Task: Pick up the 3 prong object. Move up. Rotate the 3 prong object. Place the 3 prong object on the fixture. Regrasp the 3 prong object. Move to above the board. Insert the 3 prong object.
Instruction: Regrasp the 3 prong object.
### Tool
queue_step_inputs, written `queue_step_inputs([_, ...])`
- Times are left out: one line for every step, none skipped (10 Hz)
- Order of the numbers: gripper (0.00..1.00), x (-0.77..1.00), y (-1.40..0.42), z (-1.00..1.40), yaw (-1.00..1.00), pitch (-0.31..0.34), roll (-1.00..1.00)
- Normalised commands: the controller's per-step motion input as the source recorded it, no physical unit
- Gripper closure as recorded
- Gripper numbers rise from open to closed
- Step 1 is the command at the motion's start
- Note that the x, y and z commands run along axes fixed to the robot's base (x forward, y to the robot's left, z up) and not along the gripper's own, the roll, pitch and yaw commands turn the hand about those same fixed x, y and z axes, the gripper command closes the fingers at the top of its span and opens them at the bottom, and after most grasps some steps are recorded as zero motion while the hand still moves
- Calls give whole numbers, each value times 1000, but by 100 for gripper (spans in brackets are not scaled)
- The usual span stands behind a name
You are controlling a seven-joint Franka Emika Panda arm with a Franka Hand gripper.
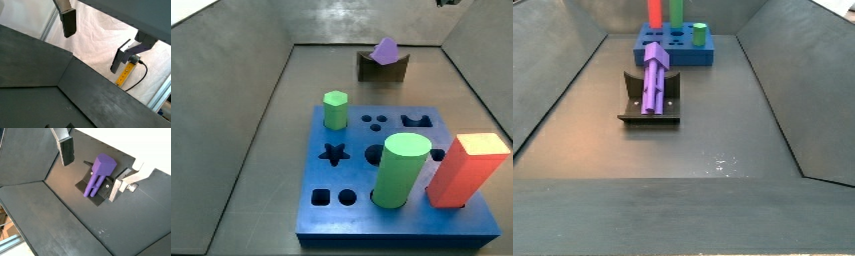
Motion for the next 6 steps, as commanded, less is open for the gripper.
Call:
queue_step_inputs([0, 914, -66, -23, 151, -36, 193])
queue_step_inputs([0, 912, -66, -24, 118, -34, 192])
queue_step_inputs([0, 907, -64, -28, 90, -26, 187])
queue_step_inputs([0, 896, -62, -34, 67, -11, 176])
queue_step_inputs([0, 881, -59, -39, 54, 9, 162])
queue_step_inputs([0, 874, -58, -40, 52, 18, 156])
